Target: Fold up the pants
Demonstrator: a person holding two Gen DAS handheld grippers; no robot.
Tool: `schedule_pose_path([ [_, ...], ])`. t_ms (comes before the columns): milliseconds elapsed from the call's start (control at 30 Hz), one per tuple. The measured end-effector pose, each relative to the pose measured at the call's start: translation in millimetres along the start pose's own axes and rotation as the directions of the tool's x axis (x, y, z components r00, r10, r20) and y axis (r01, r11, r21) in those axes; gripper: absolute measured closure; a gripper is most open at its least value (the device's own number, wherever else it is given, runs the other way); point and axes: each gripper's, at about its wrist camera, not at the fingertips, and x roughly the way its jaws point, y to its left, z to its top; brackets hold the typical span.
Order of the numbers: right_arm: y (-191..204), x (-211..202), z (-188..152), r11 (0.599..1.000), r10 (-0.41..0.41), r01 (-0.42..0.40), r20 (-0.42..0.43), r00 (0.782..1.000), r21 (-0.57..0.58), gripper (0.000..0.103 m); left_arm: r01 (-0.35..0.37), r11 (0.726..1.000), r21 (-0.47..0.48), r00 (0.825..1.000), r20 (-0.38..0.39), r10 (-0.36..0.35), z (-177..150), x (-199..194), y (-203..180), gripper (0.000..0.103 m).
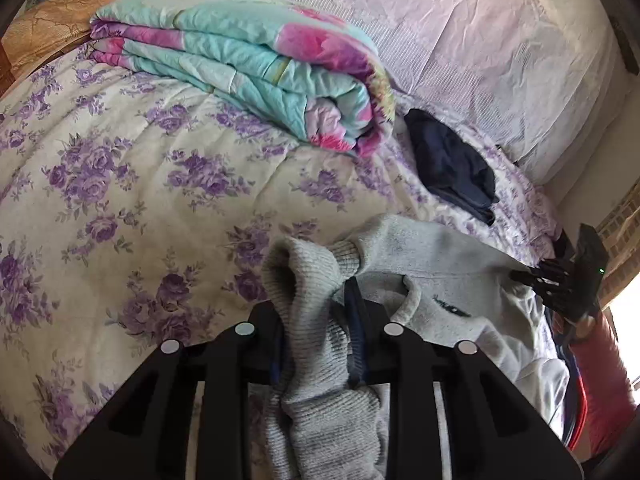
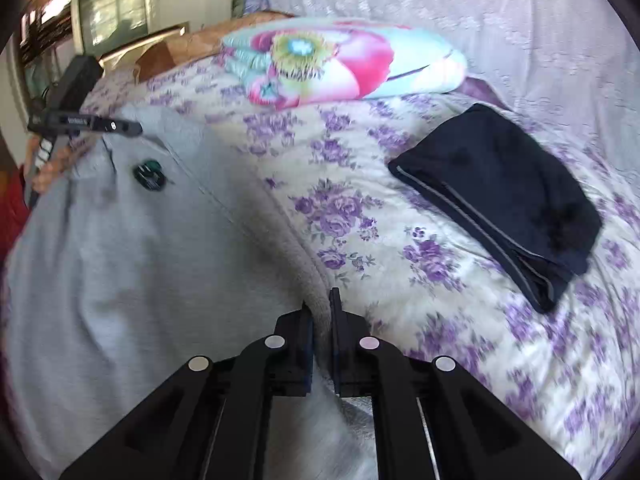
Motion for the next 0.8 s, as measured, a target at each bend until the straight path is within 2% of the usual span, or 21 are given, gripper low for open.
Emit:
schedule_pose_path([
  [233,59,-73,-17,0.996,-0.084,0.087,0.081,0.993,-0.024,0.096,0.105,0.994,0.026,0.989,0.106,-0.108,-9,-41,-13,0.082],
  [300,79,-93,-32,0.994,-0.104,0.105,0.112,0.988,-0.003,0.096,0.109,0.993,0.055,0.983,0.144,-0.116,-18,-53,-22,0.082],
  [433,121,-129,-69,0.993,-0.121,0.12,0.17,0.978,0.012,0.096,0.095,0.991,0.096,0.979,0.171,-0.11,-41,-70,-31,0.081],
  [567,152,-144,-109,0.995,-0.094,0.085,0.193,0.977,0.053,0.096,0.128,0.987,0.099,0.97,0.195,-0.145,-74,-97,-25,0.076],
  [700,167,-132,-142,0.992,-0.088,0.07,0.193,0.977,0.1,0.096,0.138,0.99,0.003,0.983,0.124,-0.138,-106,-106,-8,0.057],
  [800,161,-120,-166,0.98,-0.063,0.019,0.219,0.974,0.199,0.095,0.196,0.971,-0.14,0.979,0.077,-0.187,-133,-116,15,0.056],
])
